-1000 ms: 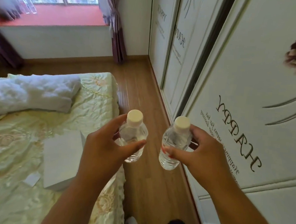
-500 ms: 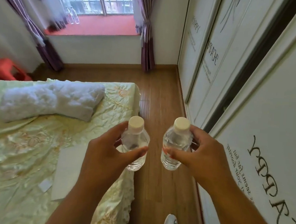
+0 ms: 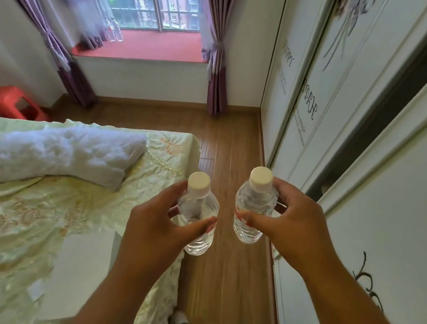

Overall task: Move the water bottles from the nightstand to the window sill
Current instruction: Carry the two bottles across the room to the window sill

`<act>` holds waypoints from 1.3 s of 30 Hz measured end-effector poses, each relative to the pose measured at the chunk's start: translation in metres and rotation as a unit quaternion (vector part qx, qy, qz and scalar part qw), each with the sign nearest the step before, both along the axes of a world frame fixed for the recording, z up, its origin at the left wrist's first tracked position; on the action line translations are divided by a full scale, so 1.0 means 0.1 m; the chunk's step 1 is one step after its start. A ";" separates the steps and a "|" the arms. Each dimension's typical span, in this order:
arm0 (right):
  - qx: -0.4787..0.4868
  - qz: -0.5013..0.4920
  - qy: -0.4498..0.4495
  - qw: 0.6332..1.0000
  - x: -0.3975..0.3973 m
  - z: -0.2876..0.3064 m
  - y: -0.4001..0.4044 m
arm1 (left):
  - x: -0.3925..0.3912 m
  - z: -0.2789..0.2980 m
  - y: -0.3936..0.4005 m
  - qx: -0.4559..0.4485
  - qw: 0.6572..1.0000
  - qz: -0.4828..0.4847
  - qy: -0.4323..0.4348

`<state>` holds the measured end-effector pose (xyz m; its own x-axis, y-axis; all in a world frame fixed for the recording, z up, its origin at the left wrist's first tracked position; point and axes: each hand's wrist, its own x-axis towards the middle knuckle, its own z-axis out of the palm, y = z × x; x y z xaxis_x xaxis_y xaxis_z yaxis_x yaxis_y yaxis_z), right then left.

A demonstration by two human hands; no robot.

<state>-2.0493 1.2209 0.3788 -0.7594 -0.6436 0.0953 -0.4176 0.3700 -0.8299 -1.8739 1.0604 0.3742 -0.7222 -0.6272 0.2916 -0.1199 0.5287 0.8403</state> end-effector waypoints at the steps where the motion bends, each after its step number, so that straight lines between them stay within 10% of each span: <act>1: 0.004 -0.003 0.000 1.000 -0.07 -0.01 -0.04 | -0.09 -0.03 -0.06 0.000 1.000 -0.004 -0.002; 19: 0.052 -0.100 0.041 0.993 -1.10 0.16 -1.59 | -1.59 0.02 -1.97 -0.037 0.995 -0.094 0.016; 39: -0.024 0.057 0.009 0.998 -2.56 0.01 -3.26 | -2.41 0.13 -3.13 -0.069 0.995 0.072 -0.016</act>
<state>-2.3054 0.8954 0.3793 -0.6792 -0.7203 0.1407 -0.4701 0.2797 -0.8371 -2.1147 0.7474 0.3874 -0.6385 -0.6797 0.3611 -0.2273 0.6148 0.7552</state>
